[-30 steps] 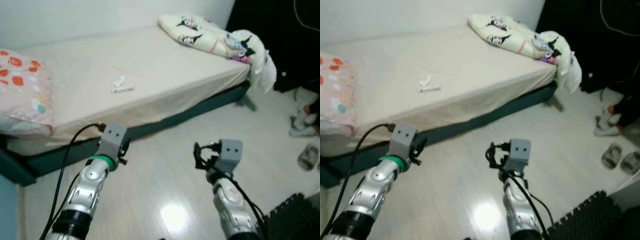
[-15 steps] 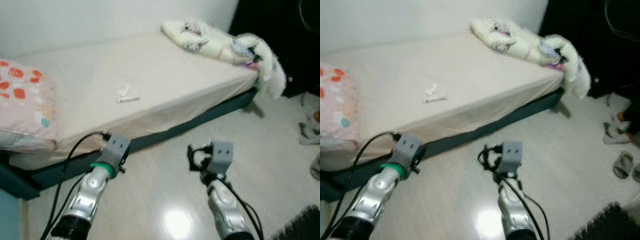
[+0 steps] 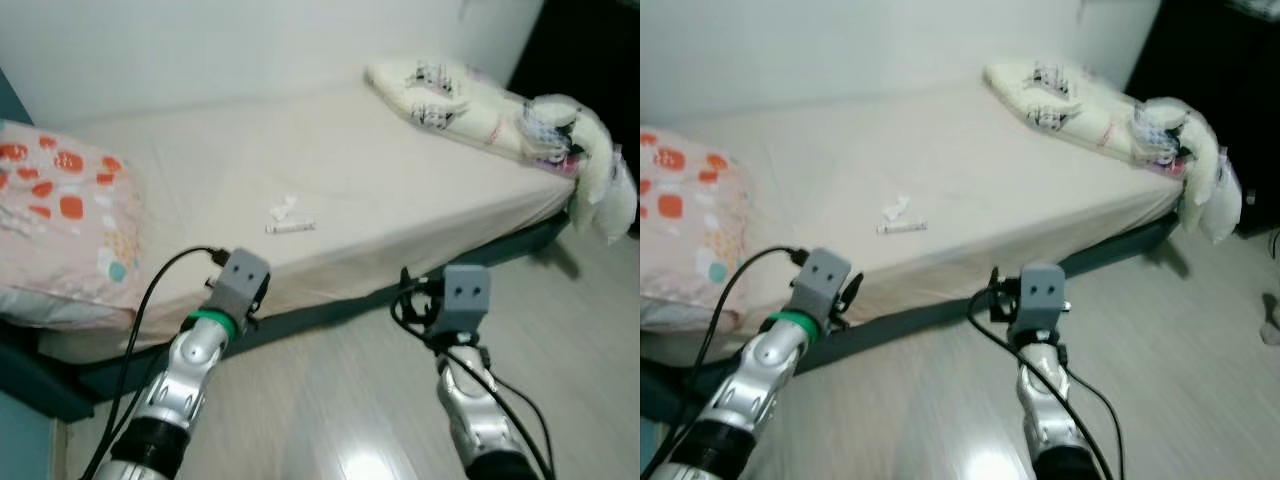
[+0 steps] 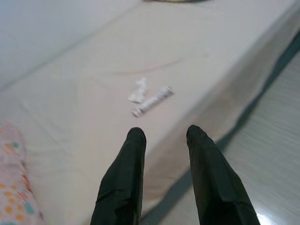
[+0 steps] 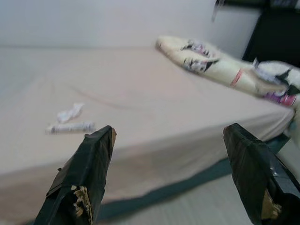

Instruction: Clean up the room

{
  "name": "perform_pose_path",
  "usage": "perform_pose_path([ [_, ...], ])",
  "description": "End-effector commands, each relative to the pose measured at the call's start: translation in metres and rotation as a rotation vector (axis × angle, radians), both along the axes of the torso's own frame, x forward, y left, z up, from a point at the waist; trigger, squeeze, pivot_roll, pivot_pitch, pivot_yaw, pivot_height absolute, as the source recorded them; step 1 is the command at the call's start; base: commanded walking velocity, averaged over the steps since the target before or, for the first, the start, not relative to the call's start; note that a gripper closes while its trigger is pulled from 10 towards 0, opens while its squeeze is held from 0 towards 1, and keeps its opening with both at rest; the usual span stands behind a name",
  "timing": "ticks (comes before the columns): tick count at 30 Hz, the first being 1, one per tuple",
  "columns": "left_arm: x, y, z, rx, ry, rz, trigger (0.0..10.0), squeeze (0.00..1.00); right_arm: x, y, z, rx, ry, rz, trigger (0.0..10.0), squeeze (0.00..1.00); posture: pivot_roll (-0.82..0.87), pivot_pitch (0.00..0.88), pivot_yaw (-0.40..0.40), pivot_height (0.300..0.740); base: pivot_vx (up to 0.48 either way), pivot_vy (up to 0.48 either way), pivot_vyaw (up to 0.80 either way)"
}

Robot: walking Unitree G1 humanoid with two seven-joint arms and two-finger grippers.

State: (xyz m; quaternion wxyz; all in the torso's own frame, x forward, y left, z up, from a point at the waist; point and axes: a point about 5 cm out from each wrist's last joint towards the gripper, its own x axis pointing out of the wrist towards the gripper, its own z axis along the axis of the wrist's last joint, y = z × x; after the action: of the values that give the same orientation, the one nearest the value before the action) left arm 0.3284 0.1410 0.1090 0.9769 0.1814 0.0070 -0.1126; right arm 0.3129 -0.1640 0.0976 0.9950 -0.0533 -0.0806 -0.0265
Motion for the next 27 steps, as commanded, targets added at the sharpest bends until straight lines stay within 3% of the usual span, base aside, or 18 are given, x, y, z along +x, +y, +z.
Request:
perform_pose_path([
  [1, -0.002, 0.002, -0.004, 0.009, 0.013, 0.001, 10.0, 0.00, -0.002, 0.004, -0.006, 0.004, 0.017, 0.007, 10.0, 0.00, 0.06, 0.014, 0.036, 0.739, 0.420, 0.000, 0.00],
  [27, -0.004, -0.010, 0.002, -0.007, -0.009, -0.045, 10.0, 0.00, -0.004, 0.002, -0.013, 0.042, 0.036, -0.013, 10.0, 0.00, 0.06, 0.023, 0.044, 0.739, 0.419, 0.000, 0.00],
])
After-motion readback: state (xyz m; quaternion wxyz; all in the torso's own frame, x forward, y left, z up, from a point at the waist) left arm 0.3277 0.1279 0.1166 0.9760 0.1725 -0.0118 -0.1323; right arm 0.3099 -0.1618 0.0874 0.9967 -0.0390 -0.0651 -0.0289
